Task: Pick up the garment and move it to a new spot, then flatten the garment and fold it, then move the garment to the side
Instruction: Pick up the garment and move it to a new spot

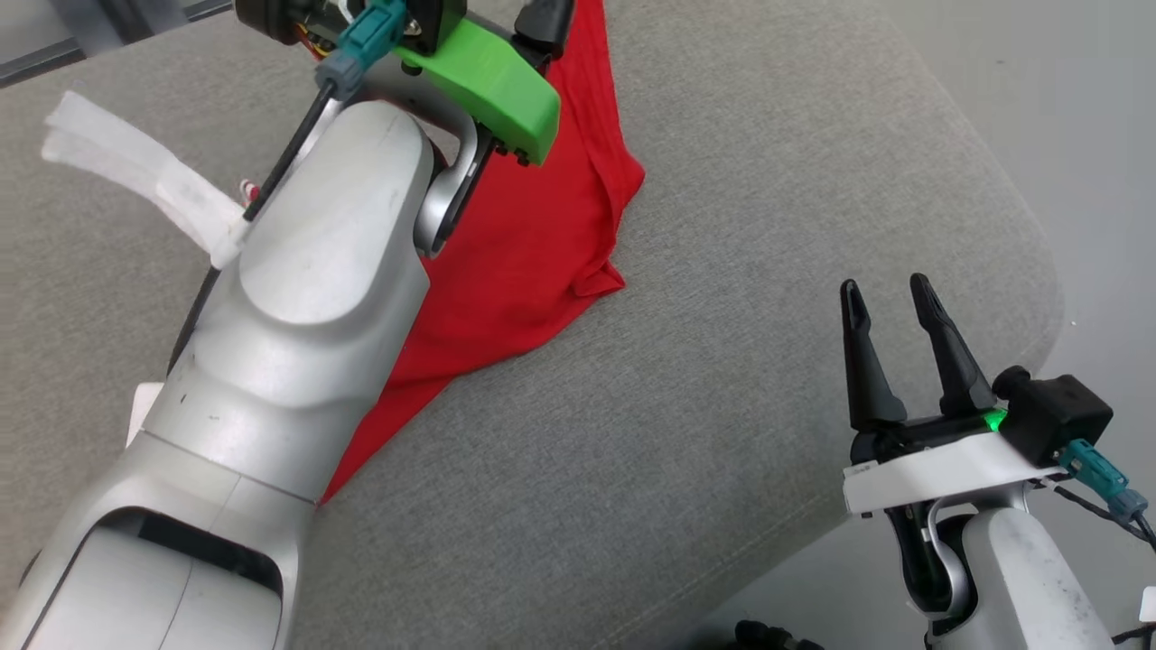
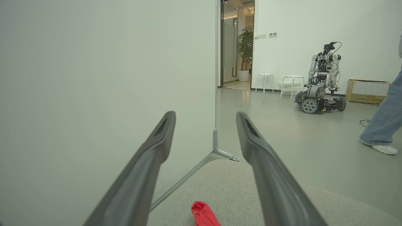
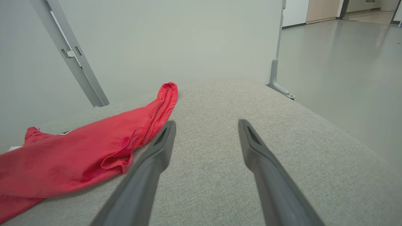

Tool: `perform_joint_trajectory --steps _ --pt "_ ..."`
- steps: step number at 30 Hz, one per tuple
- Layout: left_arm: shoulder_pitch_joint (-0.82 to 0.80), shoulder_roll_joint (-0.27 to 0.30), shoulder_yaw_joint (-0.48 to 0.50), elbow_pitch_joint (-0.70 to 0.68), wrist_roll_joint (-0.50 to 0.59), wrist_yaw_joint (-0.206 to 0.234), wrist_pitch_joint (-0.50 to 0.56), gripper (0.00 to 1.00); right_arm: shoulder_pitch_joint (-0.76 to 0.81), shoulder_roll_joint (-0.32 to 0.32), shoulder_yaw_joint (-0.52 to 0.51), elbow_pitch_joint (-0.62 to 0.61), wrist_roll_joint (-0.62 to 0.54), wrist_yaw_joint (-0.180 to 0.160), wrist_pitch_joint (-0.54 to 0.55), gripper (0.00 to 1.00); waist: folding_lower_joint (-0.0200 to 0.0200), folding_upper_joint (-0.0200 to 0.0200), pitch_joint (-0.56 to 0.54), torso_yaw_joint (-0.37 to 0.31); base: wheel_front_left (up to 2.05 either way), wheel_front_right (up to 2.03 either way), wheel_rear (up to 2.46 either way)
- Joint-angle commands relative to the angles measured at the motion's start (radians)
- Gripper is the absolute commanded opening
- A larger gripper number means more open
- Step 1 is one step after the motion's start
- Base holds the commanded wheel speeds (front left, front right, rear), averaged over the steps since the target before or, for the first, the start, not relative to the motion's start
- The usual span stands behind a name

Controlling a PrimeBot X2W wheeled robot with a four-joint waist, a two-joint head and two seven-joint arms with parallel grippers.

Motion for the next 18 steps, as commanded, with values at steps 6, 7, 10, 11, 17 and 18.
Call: perform_joint_trajectory --steps 6,7,10,11,17,18 --pt "0.152 0.028 0.070 -0.136 0.017 0.019 -0.005 1.00 -0.014 -0.003 -0.044 -0.008 -0.075 -0.001 -0.003 1.00 0.0000 -0.0001 -0.113 0.258 0.00 0.00 0.00" --pt "0.182 0.038 0.082 -0.160 0.023 0.019 -0.006 1.00 -0.014 -0.003 -0.044 -0.008 -0.084 -0.001 -0.003 1.00 0.0000 -0.0001 -0.122 0.279 0.00 0.00 0.00" --pt "0.301 0.071 0.121 -0.244 0.045 0.021 -0.006 1.00 -0.006 -0.003 -0.061 -0.009 -0.114 -0.001 -0.003 1.00 0.0000 -0.0001 -0.153 0.356 0.00 0.00 0.00" --pt "0.340 0.082 0.134 -0.268 0.052 0.020 -0.006 1.00 -0.003 -0.003 -0.064 -0.010 -0.122 -0.001 -0.003 1.00 0.0000 -0.0001 -0.160 0.377 0.00 0.00 0.00" --pt "0.607 0.109 0.274 -0.479 0.044 -0.003 -0.006 1.00 0.020 -0.003 -0.066 -0.008 -0.164 -0.001 -0.003 1.00 0.0000 -0.0001 -0.202 0.478 0.00 0.00 0.00" --pt "0.666 0.114 0.308 -0.514 0.053 -0.012 -0.005 1.00 0.024 -0.003 -0.068 -0.009 -0.167 -0.001 -0.003 1.00 0.0000 -0.0001 -0.207 0.492 0.00 0.00 0.00"
